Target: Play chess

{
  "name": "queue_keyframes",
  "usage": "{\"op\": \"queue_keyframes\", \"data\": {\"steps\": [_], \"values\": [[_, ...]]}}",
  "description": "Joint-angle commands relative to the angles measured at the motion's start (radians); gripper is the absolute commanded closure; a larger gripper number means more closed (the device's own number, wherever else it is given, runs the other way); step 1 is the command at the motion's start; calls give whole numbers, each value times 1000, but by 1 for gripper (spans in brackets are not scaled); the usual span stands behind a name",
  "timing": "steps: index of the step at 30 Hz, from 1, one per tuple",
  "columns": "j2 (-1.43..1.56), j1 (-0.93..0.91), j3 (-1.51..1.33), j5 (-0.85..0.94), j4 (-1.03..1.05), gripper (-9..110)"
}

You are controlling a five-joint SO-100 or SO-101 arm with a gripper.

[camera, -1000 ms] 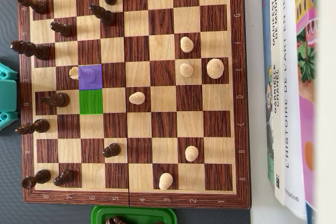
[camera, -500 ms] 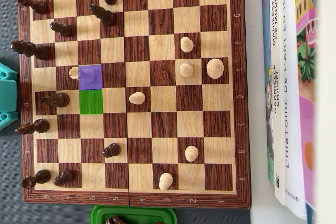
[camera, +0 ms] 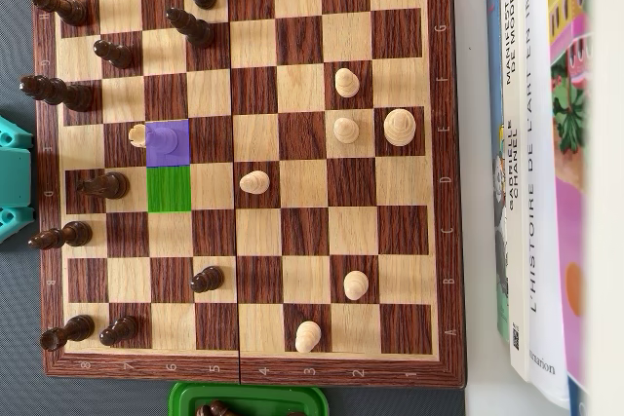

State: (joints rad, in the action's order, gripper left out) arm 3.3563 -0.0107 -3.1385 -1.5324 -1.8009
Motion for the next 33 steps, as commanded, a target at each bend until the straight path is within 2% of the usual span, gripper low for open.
{"op": "queue_keyframes", "data": {"steps": [1, 25, 33], "values": [[-25, 6, 0, 5, 2, 83], [-351, -5, 359, 6, 11, 83], [-436, -5, 506, 8, 201, 83]]}}
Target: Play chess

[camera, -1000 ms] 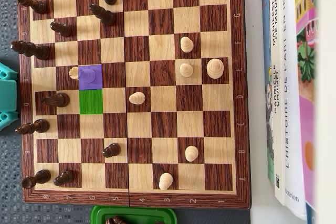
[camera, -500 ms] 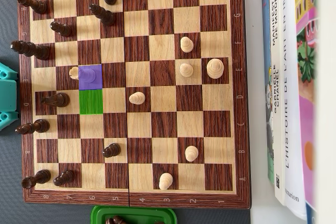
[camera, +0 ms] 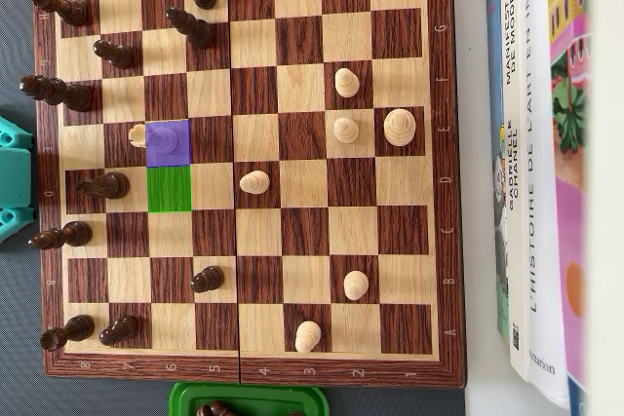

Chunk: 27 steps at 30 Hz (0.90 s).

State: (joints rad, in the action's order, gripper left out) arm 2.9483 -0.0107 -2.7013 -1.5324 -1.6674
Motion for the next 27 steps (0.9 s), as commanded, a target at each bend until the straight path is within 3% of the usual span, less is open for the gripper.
{"op": "queue_keyframes", "data": {"steps": [1, 20, 27], "values": [[-35, -5, 83, 8, 87, 83], [-242, 6, 282, 6, 284, 83], [-256, -2, 414, 6, 566, 83]]}}
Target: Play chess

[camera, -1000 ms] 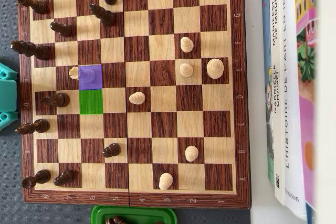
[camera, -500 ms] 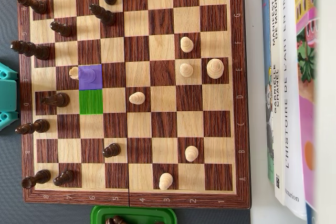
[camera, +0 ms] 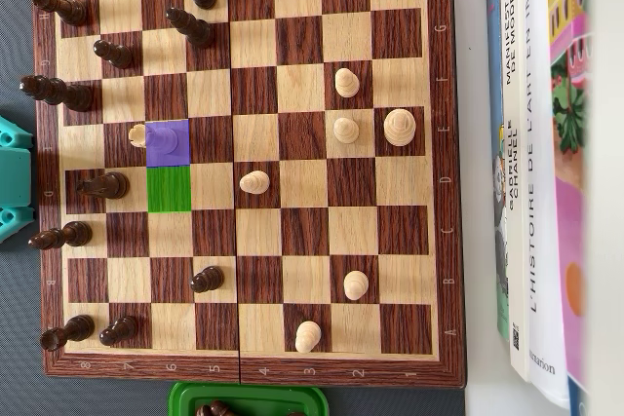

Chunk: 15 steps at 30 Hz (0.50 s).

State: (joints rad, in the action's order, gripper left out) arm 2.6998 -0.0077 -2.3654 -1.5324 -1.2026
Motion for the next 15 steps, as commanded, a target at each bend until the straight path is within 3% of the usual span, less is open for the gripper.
{"op": "queue_keyframes", "data": {"steps": [1, 15], "values": [[-8, -5, 94, 6, 143, 83], [-173, 3, 344, 6, 607, 83]]}}
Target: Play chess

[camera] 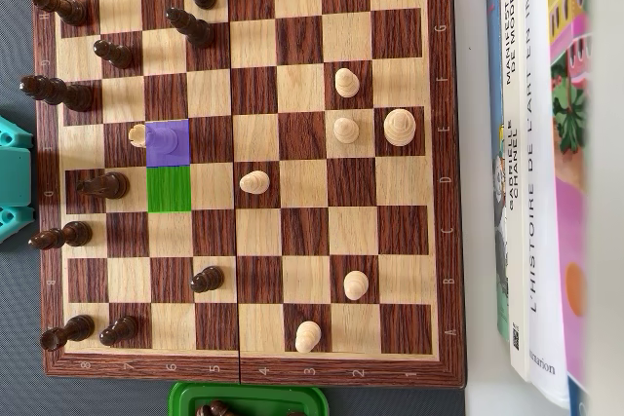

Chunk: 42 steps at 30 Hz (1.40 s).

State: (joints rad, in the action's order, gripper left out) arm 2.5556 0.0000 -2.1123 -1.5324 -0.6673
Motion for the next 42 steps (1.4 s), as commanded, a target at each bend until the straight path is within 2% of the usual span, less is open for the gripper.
{"op": "queue_keyframes", "data": {"steps": [1, 7, 18, 32, 42], "values": [[-40, -5, 107, 6, 106, 83], [-80, -3, 184, 6, 356, 83], [-98, -17, 351, 6, 966, 83], [-140, -3, 390, 5, 1485, 83], [-258, -11, 543, 2, 1970, 83]]}}
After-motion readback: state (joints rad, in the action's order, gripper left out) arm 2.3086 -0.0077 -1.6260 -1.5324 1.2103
